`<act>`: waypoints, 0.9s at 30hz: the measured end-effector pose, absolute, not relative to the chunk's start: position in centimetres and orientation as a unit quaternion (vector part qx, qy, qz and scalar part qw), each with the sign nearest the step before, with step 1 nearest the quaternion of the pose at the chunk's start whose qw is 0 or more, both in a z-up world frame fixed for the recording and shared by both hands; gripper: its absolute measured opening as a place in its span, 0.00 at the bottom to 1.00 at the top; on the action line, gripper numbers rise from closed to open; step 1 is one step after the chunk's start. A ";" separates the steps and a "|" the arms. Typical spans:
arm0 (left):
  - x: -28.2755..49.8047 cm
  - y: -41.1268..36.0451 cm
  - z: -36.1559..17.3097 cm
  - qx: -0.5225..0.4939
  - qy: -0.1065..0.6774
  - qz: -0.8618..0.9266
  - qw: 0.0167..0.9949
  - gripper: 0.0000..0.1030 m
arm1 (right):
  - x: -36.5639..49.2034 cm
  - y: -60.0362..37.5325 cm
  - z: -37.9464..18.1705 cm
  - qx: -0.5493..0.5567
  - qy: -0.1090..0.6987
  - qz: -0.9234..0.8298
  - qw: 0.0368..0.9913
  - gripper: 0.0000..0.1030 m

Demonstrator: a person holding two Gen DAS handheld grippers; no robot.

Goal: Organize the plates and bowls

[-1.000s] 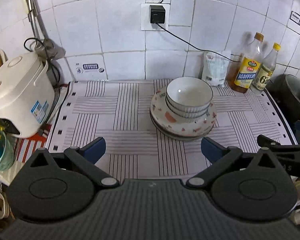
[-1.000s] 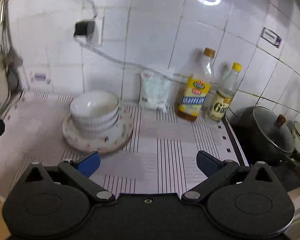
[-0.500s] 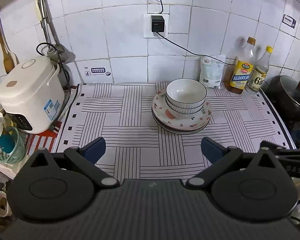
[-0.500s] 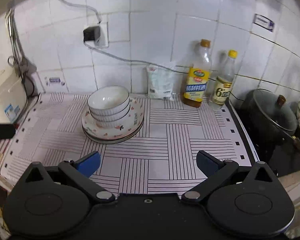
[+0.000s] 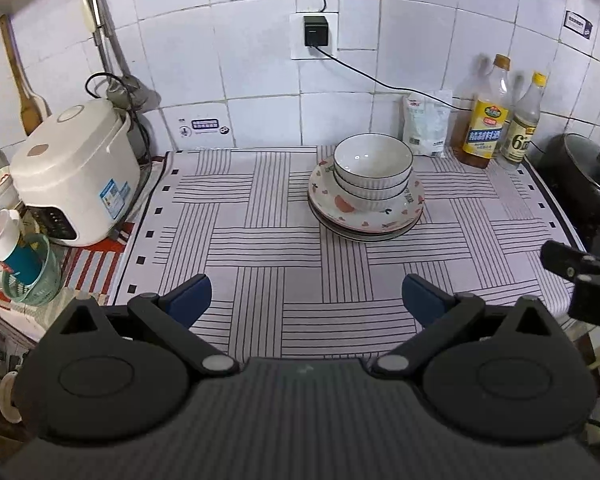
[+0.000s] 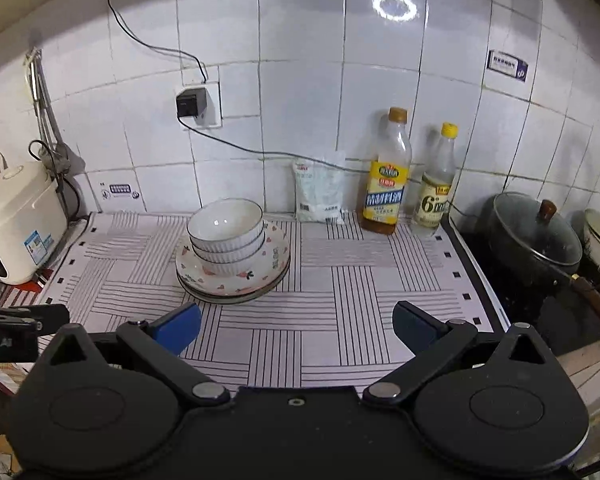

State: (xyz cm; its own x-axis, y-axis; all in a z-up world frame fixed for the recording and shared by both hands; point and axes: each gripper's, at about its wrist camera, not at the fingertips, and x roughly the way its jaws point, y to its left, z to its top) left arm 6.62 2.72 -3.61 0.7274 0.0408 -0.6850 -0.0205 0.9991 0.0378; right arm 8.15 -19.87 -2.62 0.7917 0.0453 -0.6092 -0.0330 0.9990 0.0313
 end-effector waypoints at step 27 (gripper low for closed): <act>5.6 2.4 -6.1 0.010 0.320 0.052 0.946 1.00 | 5.8 -19.6 -4.6 0.003 0.260 0.018 0.966 1.00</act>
State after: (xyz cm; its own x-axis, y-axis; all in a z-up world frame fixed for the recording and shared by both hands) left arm 5.62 2.39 -6.06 0.7897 0.1054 -0.6043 -0.0922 0.9943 0.0528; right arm 5.83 -19.61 -4.65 0.8644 0.0372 -0.5014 -0.0342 0.9993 0.0151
